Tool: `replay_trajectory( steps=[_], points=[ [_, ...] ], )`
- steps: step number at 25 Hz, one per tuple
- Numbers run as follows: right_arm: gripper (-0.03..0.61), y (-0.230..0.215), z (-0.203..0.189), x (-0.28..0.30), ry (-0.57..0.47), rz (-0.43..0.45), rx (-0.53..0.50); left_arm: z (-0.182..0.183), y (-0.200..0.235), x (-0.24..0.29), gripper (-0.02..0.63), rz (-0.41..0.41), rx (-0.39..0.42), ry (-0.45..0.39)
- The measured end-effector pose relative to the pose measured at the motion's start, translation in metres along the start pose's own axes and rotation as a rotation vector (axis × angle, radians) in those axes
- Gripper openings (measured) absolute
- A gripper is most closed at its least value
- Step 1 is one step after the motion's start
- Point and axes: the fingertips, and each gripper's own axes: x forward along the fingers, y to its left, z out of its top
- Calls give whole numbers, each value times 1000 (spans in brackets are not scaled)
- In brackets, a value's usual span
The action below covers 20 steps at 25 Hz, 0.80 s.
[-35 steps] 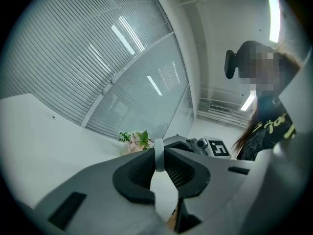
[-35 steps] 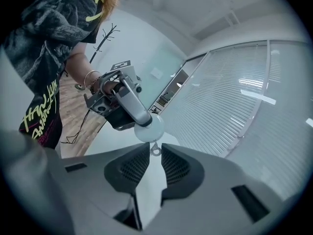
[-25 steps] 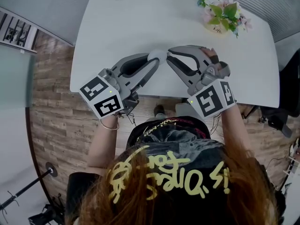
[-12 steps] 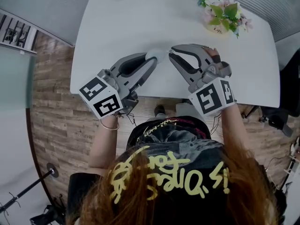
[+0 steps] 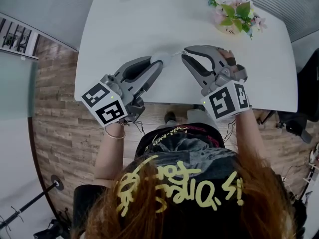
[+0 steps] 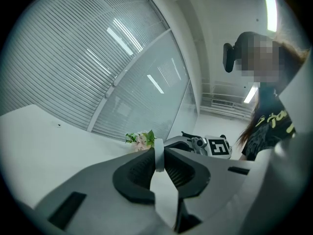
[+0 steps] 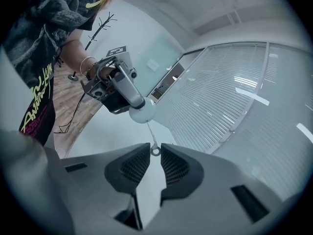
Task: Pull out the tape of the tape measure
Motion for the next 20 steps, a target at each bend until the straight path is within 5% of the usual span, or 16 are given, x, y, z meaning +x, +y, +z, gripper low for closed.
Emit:
replay_trajectory(
  steps=[20],
  points=[
    [71, -10, -25, -4, 58, -48, -1, 2, 7, -13, 57, 26, 17, 13]
  ],
)
